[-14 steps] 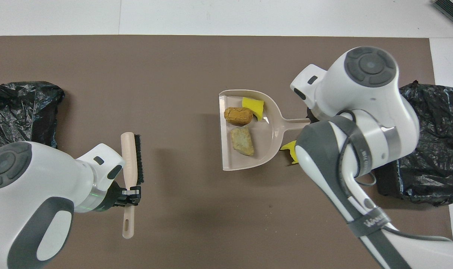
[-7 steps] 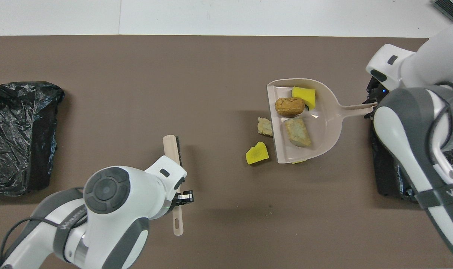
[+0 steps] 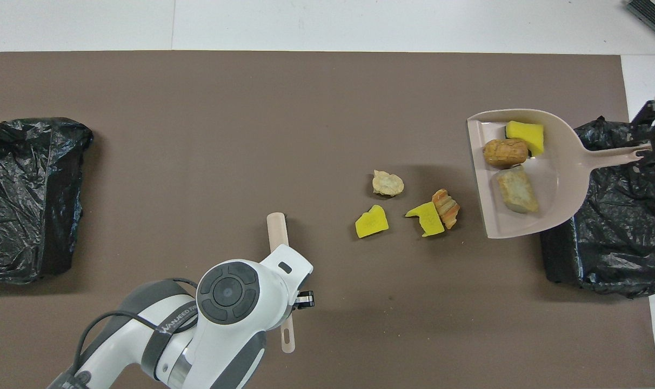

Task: Sweep and dump trash in bin
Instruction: 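Tip the dustpan into the black bag while the left gripper sets down the brush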

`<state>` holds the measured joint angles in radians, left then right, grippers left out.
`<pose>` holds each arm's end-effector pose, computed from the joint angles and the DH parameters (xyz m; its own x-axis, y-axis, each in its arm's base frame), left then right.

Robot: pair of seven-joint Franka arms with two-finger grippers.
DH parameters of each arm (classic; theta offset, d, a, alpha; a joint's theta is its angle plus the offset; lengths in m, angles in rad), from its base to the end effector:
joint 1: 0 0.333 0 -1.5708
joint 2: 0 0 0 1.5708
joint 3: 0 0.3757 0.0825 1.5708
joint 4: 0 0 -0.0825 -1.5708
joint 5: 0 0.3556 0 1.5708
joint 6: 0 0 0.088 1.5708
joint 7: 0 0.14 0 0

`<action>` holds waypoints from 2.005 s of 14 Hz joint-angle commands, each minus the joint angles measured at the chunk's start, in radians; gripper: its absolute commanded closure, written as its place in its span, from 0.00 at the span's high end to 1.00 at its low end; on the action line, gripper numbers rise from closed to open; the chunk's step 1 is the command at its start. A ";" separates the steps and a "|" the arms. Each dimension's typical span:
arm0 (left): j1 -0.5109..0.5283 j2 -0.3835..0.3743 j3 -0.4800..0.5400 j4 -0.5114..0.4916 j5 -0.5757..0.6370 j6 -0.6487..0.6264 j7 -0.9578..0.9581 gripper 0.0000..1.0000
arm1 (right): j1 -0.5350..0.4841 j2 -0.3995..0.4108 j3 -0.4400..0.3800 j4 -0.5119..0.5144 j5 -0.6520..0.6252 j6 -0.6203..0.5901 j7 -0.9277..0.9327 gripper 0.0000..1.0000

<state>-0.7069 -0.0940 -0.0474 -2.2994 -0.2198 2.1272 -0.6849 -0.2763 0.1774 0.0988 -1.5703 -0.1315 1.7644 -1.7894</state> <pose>0.3242 -0.3267 0.4252 0.9832 0.0470 -0.1764 0.0613 -0.9951 0.0770 0.5892 -0.1269 0.5696 -0.0636 0.9916 -0.1127 0.9980 0.0631 -0.0083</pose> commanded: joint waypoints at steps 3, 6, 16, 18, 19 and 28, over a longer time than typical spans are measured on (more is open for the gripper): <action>-0.051 0.003 0.018 -0.047 0.007 0.037 -0.030 0.00 | -0.125 -0.032 0.009 0.003 -0.062 -0.023 -0.107 0.00; -0.051 0.002 0.018 -0.060 0.007 0.072 -0.031 0.00 | -0.179 -0.049 0.007 0.004 -0.132 -0.017 -0.111 0.00; -0.036 0.030 0.021 -0.060 0.005 0.094 -0.015 1.00 | -0.182 -0.164 0.015 -0.283 -0.697 0.268 0.255 0.00; -0.020 0.031 0.024 -0.042 0.005 0.091 -0.015 1.00 | -0.153 -0.162 0.015 -0.289 -0.787 0.256 0.300 0.00; 0.003 0.028 0.024 -0.034 0.007 0.089 -0.013 1.00 | -0.153 -0.161 0.015 -0.286 -0.800 0.253 0.300 0.00; 0.269 -0.035 0.027 0.051 0.122 -0.036 0.152 1.00 | -0.149 -0.225 0.016 -0.301 -0.921 0.268 0.269 0.00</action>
<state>-0.4931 -0.0807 -0.0122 -2.2530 -0.1153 2.1585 -0.6034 -0.4235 -0.0153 0.1098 -1.8233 -1.0204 2.0075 -1.5157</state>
